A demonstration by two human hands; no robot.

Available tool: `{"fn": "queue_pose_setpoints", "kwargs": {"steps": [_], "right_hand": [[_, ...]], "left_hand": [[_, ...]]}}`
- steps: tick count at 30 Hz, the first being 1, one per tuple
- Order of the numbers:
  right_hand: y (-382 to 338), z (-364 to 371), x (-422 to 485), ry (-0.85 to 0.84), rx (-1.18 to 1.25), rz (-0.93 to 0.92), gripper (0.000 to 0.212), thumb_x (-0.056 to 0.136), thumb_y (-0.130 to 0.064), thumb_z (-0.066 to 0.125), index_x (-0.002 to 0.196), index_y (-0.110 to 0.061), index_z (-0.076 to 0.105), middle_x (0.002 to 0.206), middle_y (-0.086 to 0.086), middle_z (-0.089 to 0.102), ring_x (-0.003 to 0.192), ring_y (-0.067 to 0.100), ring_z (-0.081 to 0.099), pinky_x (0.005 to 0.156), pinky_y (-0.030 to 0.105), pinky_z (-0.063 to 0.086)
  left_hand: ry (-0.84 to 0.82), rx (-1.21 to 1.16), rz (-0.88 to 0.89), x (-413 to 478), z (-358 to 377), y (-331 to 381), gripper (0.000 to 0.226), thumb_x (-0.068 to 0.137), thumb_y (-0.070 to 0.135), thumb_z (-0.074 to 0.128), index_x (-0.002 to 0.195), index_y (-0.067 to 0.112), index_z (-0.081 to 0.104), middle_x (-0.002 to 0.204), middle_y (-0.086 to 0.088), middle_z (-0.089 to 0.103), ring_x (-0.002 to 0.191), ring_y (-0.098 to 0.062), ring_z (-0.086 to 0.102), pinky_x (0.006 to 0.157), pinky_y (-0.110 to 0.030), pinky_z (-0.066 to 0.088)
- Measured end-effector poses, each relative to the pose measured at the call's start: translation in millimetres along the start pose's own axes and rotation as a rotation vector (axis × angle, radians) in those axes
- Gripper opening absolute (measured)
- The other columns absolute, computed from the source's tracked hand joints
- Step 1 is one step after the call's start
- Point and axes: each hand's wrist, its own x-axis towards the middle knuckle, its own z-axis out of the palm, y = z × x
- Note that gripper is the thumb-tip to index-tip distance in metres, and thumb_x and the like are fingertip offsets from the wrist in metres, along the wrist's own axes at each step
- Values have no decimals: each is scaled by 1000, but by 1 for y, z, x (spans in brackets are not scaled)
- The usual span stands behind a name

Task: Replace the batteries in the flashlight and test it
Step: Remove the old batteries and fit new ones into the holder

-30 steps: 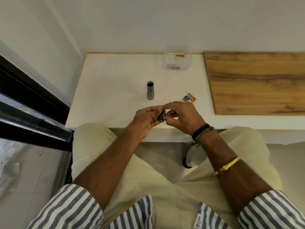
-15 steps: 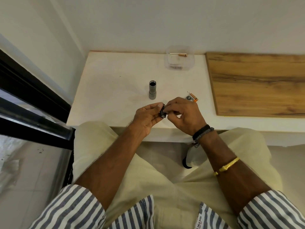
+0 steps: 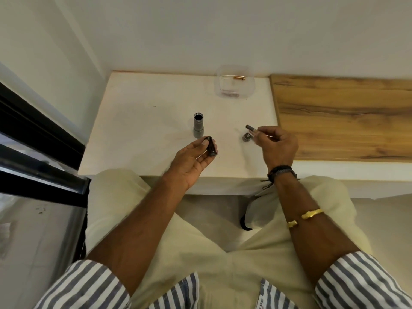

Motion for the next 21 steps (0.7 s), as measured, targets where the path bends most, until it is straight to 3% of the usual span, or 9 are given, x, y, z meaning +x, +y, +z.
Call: {"fn": "queue_pose_setpoints", "kwargs": {"steps": [3, 9, 12, 17, 19, 21], "right_hand": [[14, -3, 17, 99, -55, 60, 12, 79, -20, 79, 91, -20, 81, 82, -1, 77, 78, 21, 75, 71, 44, 64], [36, 3, 29, 137, -246, 122, 14, 83, -20, 78, 96, -22, 82, 92, -5, 77, 83, 11, 67, 80, 30, 59], [42, 5, 29, 116, -319, 132, 15, 84, -21, 76, 98, -23, 82, 99, -4, 78, 90, 10, 66, 71, 12, 44], [40, 15, 40, 101, -392, 138, 14, 85, -24, 76, 98, -23, 82, 101, -3, 77, 81, 6, 57, 57, 4, 31], [33, 21, 53, 105, -416, 116, 16, 86, -24, 76, 100, -23, 82, 103, -3, 77, 82, 7, 57, 59, 5, 34], [27, 27, 61, 120, -411, 85, 17, 85, -26, 77, 101, -22, 81, 105, -2, 76, 85, 12, 62, 67, 15, 47]], "left_hand": [[-53, 0, -24, 0, 1, 1, 31, 90, 4, 64, 122, 1, 63, 113, -15, 70, 98, -26, 71, 86, -39, 59], [-69, 40, -29, 2, 2, -2, 32, 87, 10, 66, 118, 10, 67, 120, -9, 70, 106, -27, 70, 87, -45, 58], [-56, 27, -37, 3, 2, -4, 36, 86, 10, 65, 122, 9, 65, 121, -11, 71, 108, -29, 70, 84, -43, 59], [-68, -16, -26, 17, 6, 3, 36, 92, 6, 61, 128, 7, 61, 120, -15, 70, 111, -30, 69, 82, -42, 60], [-81, -7, -14, 29, 10, 11, 35, 94, 5, 58, 130, 6, 59, 120, -15, 70, 112, -30, 68, 83, -42, 59], [-95, -3, -4, 38, 14, 17, 34, 95, 5, 58, 129, 7, 60, 121, -14, 70, 113, -31, 68, 84, -42, 59]]}}
